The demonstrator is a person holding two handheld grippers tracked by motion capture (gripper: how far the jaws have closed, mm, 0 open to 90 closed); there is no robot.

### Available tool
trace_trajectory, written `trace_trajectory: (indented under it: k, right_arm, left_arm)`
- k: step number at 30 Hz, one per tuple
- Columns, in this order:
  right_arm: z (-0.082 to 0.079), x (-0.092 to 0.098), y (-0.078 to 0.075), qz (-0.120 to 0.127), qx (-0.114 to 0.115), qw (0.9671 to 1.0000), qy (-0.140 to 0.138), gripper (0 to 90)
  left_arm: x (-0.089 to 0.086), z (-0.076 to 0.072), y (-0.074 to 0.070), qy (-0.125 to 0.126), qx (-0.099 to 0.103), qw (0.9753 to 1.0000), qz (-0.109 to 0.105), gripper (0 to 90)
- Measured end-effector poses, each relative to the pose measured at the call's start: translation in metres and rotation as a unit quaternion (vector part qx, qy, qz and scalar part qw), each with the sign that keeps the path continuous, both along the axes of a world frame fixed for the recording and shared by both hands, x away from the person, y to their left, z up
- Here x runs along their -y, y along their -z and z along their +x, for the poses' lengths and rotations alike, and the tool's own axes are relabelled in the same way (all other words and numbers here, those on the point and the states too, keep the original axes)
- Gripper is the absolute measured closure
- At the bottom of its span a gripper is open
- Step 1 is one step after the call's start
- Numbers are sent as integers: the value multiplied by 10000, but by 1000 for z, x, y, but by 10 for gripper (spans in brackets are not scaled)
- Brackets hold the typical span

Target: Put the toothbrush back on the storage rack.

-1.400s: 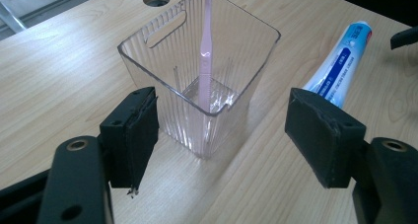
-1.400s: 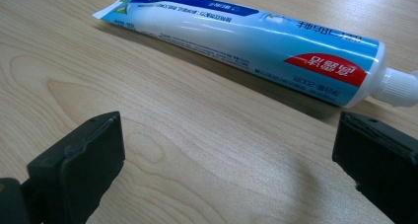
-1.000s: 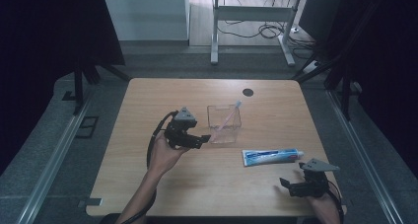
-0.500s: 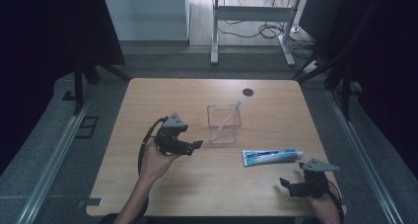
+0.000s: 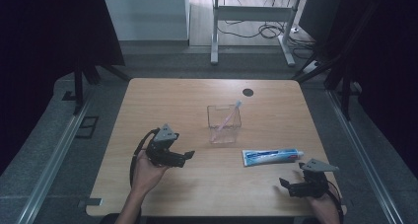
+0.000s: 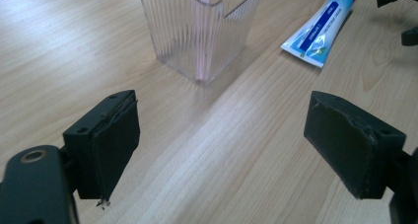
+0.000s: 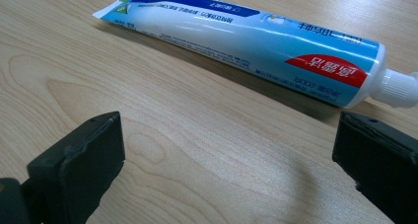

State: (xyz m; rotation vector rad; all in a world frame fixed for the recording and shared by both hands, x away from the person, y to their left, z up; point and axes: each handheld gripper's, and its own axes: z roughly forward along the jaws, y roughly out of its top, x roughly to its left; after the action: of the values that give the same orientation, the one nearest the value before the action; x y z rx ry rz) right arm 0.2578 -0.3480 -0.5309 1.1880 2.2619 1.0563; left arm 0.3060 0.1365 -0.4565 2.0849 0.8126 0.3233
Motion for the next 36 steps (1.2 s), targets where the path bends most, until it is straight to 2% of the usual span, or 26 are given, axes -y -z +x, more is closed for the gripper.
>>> trace_trajectory:
  k: [5,12,13,20,26,32,33,34,36]
  right_arm:
    - [0,0,0,-12,7,10000,2,0]
    - [-1,-1,0,-30,22,10000,3,0]
    - [-1,-2,-1,-37,27,10000,-1,0]
    - [-1,-2,0,-62,36,10000,-15,0]
    - [-1,-3,0,-78,32,10000,-15,0]
    - [-1,-3,0,-100,8,9999,-41,0]
    - [-1,-3,0,-100,8,9999,-41,0]
    - [-1,-3,1,-112,4,9999,-46,0]
    - [-1,-3,1,-108,8,9999,-48,0]
  left_arm:
    - [-5,-7,10,-44,25,10000,10,139]
    - [-10,-14,25,-48,-32,9999,-91,136]
    - [-11,-16,31,-65,-58,9999,-83,137]
    - [-13,-21,45,-102,-83,9998,124,136]
    - [-15,-26,57,-181,-192,9994,227,133]
    - [-12,-30,68,-190,-283,9979,543,133]
    - [-12,-30,68,-190,-283,9979,543,132]
    - [-11,-30,69,-164,-245,9974,651,132]
    - [-11,-30,69,-171,-237,9976,626,132]
